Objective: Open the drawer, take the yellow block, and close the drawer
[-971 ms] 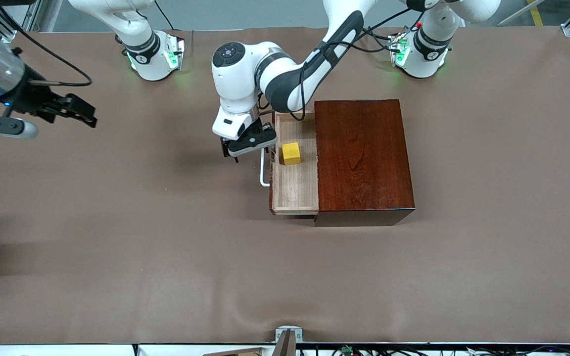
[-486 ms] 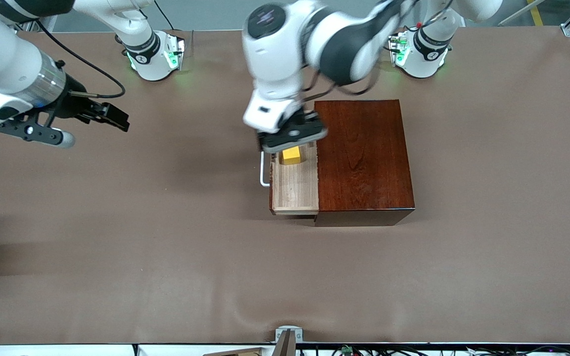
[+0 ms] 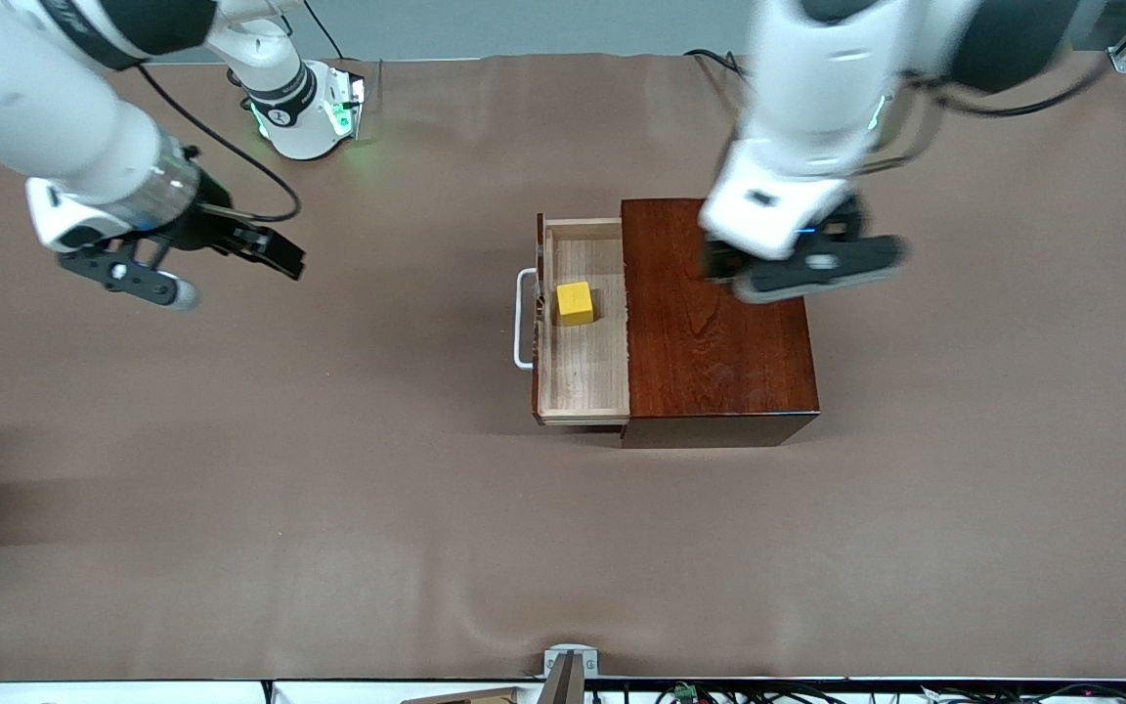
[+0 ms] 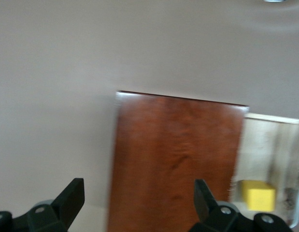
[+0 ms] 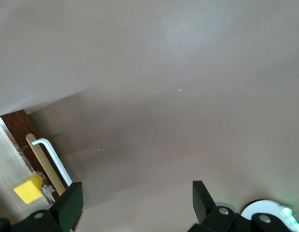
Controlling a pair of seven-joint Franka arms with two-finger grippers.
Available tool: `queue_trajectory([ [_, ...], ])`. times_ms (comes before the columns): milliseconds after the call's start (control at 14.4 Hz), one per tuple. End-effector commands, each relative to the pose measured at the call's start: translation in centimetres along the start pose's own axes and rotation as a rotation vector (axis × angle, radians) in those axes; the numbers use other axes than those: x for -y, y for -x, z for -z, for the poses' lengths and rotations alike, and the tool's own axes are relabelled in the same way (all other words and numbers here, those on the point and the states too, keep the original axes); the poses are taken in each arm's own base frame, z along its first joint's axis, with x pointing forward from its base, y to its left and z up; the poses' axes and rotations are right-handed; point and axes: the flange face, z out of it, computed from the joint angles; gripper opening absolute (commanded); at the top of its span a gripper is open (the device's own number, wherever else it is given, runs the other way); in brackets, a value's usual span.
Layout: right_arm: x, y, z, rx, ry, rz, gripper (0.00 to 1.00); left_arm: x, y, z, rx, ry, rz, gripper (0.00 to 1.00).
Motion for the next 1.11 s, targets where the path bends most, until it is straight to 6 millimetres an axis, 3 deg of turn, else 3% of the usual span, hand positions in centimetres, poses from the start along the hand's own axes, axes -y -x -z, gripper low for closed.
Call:
queue_trajectory([
  [0,3.0,1.0,-1.3,-0.004,-0.011,-0.135,1.0,6.1,-0.1,0.8,0.075,-0.004,-0.083,1.0],
  [277,7.5,2.7,-4.2,0.021,-0.037,-0.33,1.0,15.6,-1.7,0.9,0.104,0.012,-0.138,1.0],
  [624,13.0,6.7,-8.4,0.022,-0.013,-0.426,1.0,26.1,-0.2,-1.6,0.052,0.059,-0.174,1.0],
  [832,15.8,7.8,-11.1,0.026,0.008,-0.555,1.0,30.1,0.3,-3.8,0.051,0.144,-0.13,1.0],
  [1040,18.5,9.0,-12.6,0.032,0.011,-0.581,1.0,30.0,-1.1,-3.5,0.037,0.143,-0.185,1.0],
])
